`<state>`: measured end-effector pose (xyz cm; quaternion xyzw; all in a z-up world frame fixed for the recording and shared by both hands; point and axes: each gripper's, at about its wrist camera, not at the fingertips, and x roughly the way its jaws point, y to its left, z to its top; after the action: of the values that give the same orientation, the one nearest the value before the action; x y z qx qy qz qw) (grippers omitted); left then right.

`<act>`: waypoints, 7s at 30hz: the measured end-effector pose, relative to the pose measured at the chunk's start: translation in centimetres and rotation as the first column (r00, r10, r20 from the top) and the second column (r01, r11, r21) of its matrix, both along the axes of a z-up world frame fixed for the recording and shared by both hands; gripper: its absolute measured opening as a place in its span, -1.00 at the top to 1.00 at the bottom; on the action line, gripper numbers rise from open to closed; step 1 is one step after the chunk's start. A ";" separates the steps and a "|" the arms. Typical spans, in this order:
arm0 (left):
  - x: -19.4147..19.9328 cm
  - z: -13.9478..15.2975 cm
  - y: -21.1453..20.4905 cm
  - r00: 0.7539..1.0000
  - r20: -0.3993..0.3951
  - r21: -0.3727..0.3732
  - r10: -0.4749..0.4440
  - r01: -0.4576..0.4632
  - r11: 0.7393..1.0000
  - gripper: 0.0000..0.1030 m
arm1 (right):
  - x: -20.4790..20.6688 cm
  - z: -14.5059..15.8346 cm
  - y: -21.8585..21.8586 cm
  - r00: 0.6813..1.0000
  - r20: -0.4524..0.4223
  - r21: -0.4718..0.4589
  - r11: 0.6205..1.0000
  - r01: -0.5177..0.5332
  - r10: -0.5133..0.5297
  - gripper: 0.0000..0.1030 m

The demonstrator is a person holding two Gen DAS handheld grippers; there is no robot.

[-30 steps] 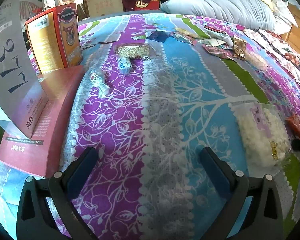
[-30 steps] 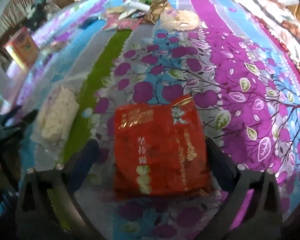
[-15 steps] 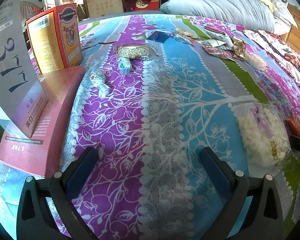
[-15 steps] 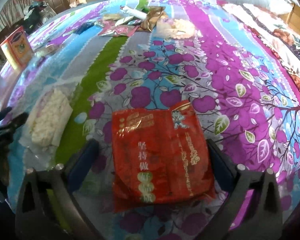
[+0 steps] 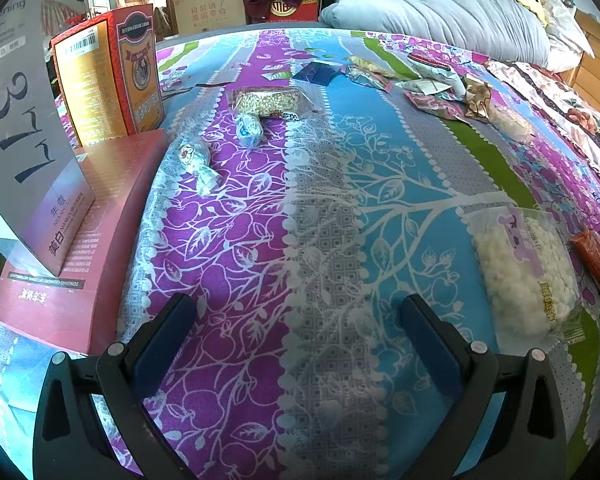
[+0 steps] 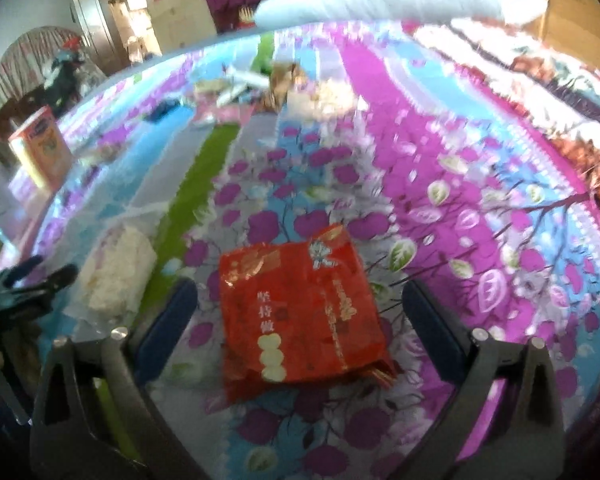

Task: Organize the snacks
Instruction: 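Position the right gripper over the red snack bag and the left over the white puffed-rice bag, then grasp the red snack bag with the right gripper while the left grasps the white puffed-rice bag, then carry the red bag and white puffed-rice bag with both grippers over the clear bowl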

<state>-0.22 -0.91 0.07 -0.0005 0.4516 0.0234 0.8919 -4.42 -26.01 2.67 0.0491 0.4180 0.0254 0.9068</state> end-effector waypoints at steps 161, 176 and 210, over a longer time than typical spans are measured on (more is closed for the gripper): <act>-4.1 14.5 -4.8 0.966 0.225 -0.075 -0.128 0.148 0.986 -0.47 | 1.1 4.0 0.6 0.984 -0.062 0.037 0.985 -0.166 0.168 -0.47; -7.3 24.5 9.1 0.915 0.392 -0.111 0.097 -0.058 0.992 0.33 | 3.3 17.1 15.5 0.897 0.182 0.026 0.911 -0.413 0.402 -0.47; -8.3 0.9 8.3 0.923 -0.100 0.067 -0.372 0.379 0.923 -0.61 | -0.2 7.9 16.5 0.902 -0.011 0.155 0.892 -0.425 0.431 -0.47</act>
<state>-8.49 7.36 0.92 0.1250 0.4797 -0.1288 0.8589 -4.63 -9.46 10.55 0.0238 0.4360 0.2542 0.8630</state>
